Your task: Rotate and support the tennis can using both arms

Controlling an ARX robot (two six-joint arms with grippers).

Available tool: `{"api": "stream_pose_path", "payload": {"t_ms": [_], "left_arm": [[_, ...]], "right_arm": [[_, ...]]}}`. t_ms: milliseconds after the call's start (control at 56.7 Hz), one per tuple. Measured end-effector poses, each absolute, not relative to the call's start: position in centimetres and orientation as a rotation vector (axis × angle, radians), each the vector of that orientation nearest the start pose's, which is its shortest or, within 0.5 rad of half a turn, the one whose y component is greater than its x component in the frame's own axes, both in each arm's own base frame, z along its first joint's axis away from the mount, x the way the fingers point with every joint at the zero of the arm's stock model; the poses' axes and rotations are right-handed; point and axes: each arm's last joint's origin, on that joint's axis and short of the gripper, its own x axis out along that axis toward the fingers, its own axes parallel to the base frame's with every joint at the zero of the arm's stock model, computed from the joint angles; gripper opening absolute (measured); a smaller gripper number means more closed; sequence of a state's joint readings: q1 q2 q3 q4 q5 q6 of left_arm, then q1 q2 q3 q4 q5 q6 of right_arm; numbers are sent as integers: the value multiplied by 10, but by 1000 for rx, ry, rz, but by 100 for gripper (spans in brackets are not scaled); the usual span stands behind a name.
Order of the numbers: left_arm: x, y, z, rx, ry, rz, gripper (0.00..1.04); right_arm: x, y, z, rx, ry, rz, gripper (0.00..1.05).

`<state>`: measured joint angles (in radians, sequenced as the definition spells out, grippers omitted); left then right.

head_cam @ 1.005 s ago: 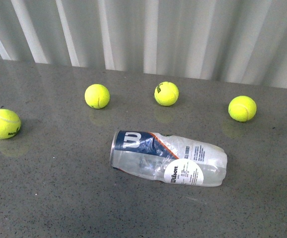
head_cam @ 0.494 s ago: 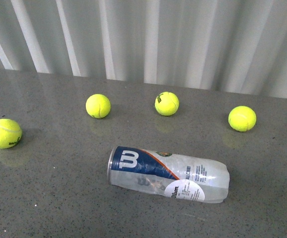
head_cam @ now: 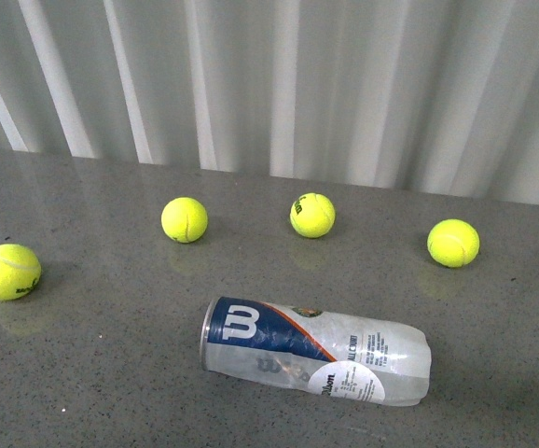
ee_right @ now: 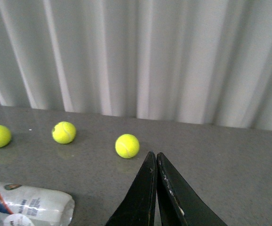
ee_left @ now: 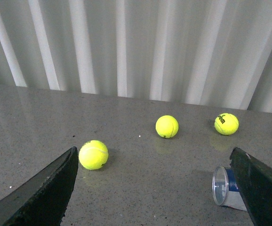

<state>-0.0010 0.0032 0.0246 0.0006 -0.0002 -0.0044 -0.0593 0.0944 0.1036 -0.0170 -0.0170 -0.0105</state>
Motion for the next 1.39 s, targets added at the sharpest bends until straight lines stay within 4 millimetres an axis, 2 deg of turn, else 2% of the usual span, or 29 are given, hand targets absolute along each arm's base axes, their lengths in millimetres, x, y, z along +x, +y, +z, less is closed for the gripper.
{"api": "stream_pose_path", "payload": {"t_ms": [106, 529, 635, 794, 882, 988, 1076, 1129, 1182, 1234, 1287, 1340, 1393], "left_arm": [[96, 0, 172, -4, -22, -2, 98], [96, 0, 172, -4, -22, 0, 98], [96, 0, 172, -4, -22, 0, 98], [96, 0, 172, -4, -22, 0, 98], [96, 0, 172, -4, -22, -1, 98], [96, 0, 172, -4, -22, -1, 98], [96, 0, 172, -4, -21, -1, 98], [98, -1, 171, -17, 130, -89, 98], [114, -4, 187, -23, 270, -159, 98], [142, -9, 216, 9, 243, -173, 98], [173, -16, 241, 10, 207, -228, 98], [201, -22, 254, 15, 204, -256, 98], [231, -29, 257, 15, 239, -269, 98]], "right_arm": [[98, 0, 186, -11, 6, 5, 3], [98, 0, 174, -10, 4, -3, 3], [98, 0, 164, -10, 5, -3, 3], [98, 0, 165, -10, 3, -2, 3], [98, 0, 165, -10, 3, -3, 21], [98, 0, 165, -10, 2, -3, 47], [98, 0, 165, -10, 3, -3, 63], [98, 0, 165, -10, 2, -3, 72], [98, 0, 165, -10, 2, 1, 86], [98, 0, 165, -10, 2, -2, 99], [98, 0, 165, -10, 2, -2, 98], [98, 0, 165, -10, 2, -2, 97], [98, 0, 165, -10, 2, -2, 97]]}}
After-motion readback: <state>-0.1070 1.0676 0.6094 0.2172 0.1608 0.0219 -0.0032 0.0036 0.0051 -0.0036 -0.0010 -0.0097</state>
